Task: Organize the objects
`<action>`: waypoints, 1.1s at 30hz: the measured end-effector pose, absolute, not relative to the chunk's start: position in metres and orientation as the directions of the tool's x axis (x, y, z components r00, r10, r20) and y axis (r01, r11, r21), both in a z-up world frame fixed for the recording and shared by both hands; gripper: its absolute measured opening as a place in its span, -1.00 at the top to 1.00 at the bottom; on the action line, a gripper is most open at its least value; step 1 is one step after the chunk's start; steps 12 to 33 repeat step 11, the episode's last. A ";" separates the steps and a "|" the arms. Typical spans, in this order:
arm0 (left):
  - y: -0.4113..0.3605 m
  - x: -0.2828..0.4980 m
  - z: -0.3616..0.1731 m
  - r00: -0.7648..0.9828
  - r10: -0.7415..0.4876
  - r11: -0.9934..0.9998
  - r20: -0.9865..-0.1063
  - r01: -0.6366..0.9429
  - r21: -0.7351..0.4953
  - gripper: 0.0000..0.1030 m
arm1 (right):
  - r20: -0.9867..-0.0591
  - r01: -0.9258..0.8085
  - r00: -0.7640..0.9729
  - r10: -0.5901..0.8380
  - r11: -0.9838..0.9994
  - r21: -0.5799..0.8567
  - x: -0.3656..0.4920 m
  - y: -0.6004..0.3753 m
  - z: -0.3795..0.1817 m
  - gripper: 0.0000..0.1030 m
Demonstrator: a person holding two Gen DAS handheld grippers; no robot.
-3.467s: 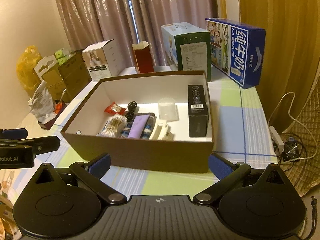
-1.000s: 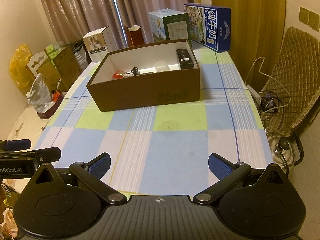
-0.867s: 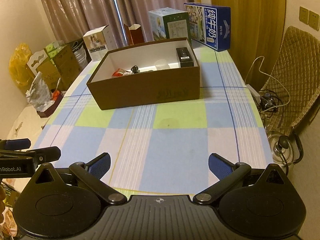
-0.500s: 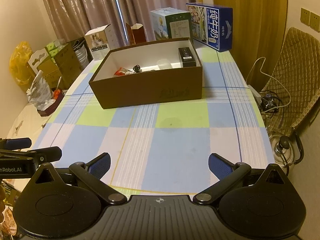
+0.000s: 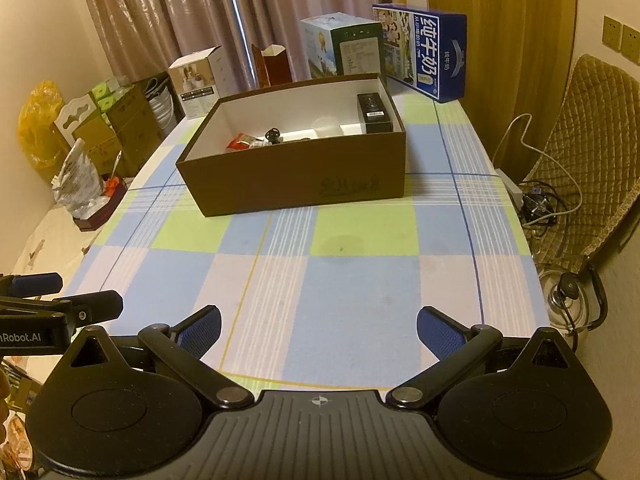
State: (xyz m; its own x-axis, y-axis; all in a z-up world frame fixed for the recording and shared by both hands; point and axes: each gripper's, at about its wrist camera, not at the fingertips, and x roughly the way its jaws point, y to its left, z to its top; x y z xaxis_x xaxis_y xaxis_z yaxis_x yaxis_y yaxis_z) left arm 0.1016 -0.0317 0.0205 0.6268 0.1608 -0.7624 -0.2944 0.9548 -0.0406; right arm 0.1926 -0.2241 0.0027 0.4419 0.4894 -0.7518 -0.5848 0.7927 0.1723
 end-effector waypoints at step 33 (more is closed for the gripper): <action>-0.033 0.111 0.024 0.637 0.159 0.958 -0.755 -0.284 -0.038 -0.97 | -0.752 -0.585 0.442 0.490 0.792 0.173 0.193 -0.222 0.003 -0.97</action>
